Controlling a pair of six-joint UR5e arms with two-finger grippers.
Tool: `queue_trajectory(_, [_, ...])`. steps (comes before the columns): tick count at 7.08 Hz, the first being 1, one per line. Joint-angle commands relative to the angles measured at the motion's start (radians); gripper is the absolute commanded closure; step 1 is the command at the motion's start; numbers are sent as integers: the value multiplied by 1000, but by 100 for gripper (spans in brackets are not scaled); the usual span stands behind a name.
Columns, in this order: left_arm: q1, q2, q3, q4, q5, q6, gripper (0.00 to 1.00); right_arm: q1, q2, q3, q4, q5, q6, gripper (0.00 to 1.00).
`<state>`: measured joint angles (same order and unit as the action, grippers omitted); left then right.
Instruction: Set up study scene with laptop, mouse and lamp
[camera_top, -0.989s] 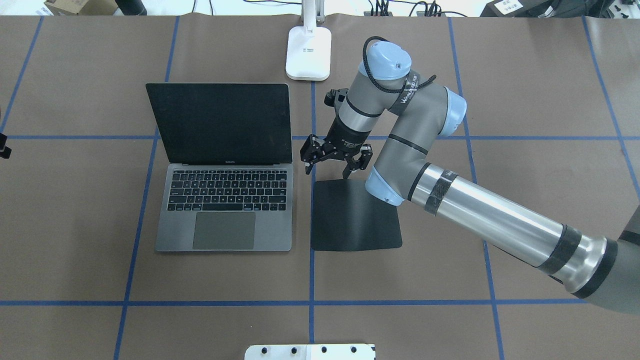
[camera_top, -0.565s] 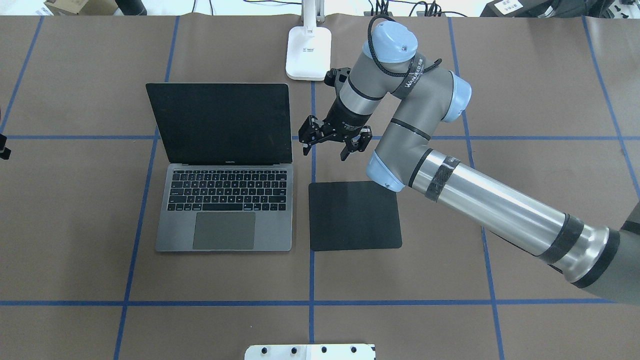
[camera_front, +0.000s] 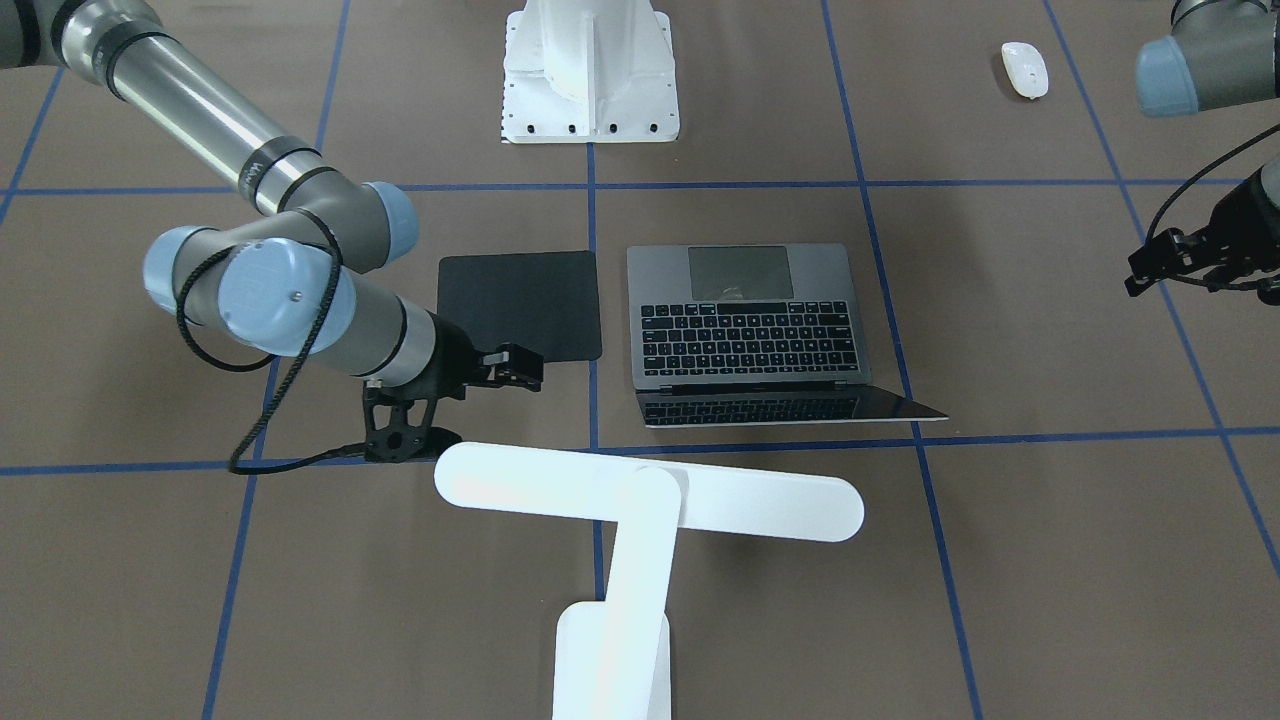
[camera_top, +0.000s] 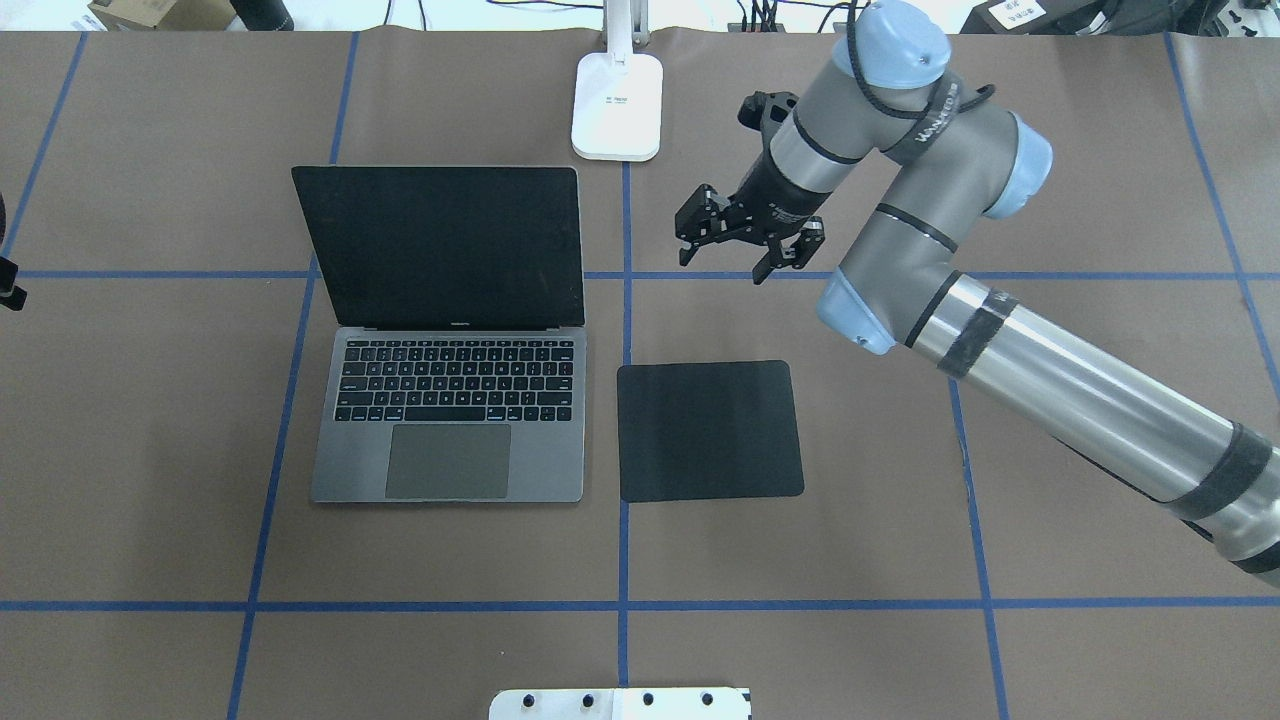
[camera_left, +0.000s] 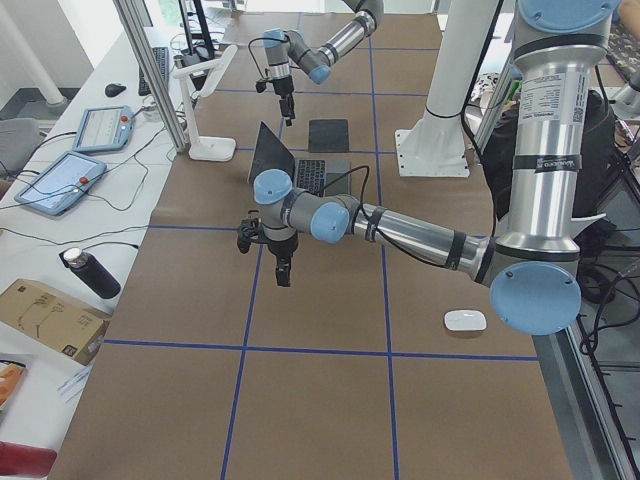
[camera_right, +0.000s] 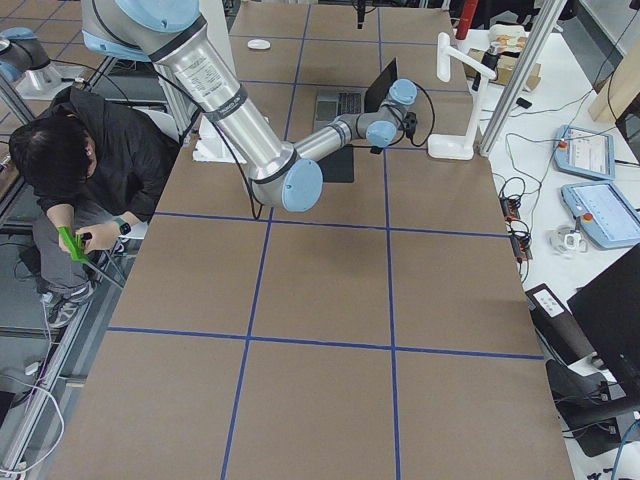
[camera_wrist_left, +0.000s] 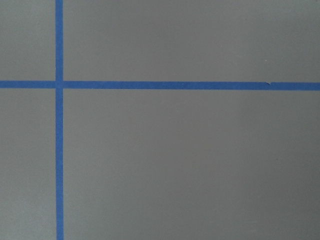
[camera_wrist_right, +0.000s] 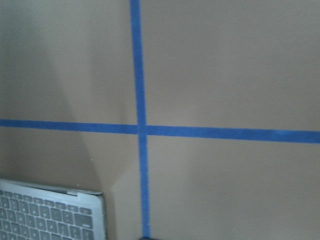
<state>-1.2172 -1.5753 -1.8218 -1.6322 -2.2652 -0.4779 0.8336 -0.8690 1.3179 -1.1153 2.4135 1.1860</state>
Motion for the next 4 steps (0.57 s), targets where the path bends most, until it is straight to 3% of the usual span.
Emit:
queue_trajectory(1, [-2,56,-33,-1,-1,-8,0,74,-61,84,-114,15,-9,1])
queue_trajectory(2, [-1,123,-40,-68,1,-10,0,109,-68,98,-176,15,-17,1])
queue_trajectory(3, [7,223,-39,-219,0,-28,0,134,-88,104,-182,13,-22,1])
queue_trajectory(4, [8,291,-39,-336,-4,-142,0,166,-131,134,-187,13,-73,1])
